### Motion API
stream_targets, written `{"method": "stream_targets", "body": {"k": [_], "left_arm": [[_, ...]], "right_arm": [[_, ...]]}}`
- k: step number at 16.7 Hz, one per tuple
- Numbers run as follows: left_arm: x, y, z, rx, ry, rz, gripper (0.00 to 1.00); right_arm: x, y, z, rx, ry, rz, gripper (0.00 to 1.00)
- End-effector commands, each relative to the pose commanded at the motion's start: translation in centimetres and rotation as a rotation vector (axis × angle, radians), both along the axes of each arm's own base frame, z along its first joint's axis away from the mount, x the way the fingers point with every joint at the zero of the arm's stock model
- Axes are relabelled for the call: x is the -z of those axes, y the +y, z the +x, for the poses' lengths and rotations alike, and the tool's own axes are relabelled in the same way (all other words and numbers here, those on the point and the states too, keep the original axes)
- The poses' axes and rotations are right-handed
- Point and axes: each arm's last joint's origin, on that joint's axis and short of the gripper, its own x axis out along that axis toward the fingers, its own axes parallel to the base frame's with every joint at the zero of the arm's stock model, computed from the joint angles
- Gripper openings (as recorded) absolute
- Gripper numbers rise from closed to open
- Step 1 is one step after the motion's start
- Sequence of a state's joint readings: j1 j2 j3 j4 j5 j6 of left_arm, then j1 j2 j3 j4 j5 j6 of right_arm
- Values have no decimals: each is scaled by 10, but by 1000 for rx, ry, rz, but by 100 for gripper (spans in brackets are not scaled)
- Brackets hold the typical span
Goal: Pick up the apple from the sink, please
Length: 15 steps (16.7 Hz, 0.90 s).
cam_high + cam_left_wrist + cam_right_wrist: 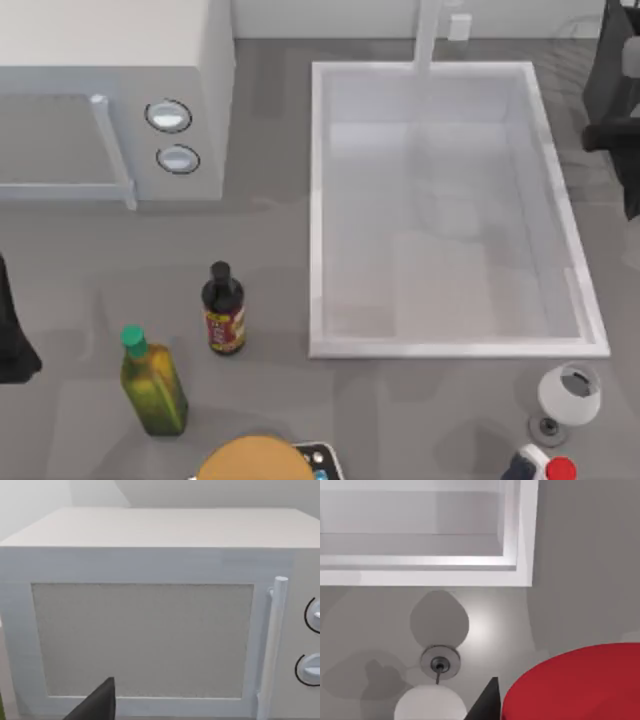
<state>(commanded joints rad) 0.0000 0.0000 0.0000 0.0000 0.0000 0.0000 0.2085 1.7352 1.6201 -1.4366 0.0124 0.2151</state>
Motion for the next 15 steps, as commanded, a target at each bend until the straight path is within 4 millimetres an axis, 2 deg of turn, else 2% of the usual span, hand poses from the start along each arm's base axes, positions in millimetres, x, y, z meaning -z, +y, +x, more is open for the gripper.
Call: {"method": "stream_targets", "body": {"k": [4,7,9,15], "left_arm": [[0,0,0,0,0,0,100],[0,0,0,0,0,0,100],[0,0,0,0,0,0,100],[0,0,0,0,0,0,100]], "right_arm": [[15,-52,-54,4,34,2,0],[21,-72,-83,6,26,7,0],[23,-77,-91,6,21,8,0],[28,-77,-90,5,28,8,0]]}}
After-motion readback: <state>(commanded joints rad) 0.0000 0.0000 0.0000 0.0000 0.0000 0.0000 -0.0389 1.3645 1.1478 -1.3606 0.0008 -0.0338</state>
